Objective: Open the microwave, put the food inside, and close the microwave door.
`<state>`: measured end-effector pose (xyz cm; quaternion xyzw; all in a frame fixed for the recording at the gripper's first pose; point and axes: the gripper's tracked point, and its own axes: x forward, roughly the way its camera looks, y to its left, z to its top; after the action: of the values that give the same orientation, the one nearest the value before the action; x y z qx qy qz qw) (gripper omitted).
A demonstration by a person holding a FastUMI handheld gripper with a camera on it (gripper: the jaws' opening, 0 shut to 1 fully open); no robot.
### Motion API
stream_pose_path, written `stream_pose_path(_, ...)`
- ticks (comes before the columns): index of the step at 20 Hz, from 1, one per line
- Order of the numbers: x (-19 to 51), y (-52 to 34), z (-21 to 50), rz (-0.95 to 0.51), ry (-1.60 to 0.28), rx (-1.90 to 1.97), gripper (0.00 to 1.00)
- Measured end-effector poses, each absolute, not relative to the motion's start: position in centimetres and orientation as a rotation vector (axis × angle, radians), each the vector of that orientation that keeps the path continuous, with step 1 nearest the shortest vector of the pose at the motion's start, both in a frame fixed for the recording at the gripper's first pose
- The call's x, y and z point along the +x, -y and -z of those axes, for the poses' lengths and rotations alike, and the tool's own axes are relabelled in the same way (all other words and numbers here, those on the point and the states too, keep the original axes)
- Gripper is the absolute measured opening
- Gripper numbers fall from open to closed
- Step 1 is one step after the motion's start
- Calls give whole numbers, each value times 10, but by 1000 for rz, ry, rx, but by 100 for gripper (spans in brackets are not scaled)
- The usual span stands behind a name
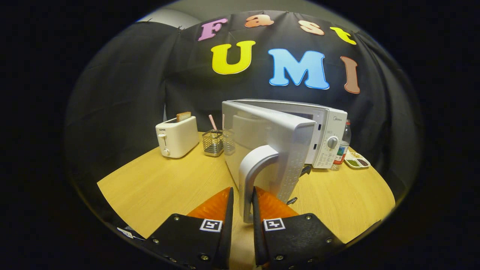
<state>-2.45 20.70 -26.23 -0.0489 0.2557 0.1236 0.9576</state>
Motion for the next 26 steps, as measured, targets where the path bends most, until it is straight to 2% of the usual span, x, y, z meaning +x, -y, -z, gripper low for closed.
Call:
stream_pose_path(4, -45, -238, 264, -292, -529, -112, 34)
stream_pose_path(11, -84, -305, 258, -493, -542, -94, 34)
stream_pose_path(17, -96, -316, 205, -621, -481, 15, 37)
stream_pose_path(18, -98, -311, 194, -641, -468, 33, 42)
stream_pose_path(20, -93, -294, 175, -632, -422, 44, 83)
stream_pose_path(21, -88, -279, 168, -611, -402, 38, 92)
stream_pose_path(22, -85, -269, 167, -595, -392, 35, 96)
stream_pose_path(26, -77, -211, 176, -522, -403, 6, 96)
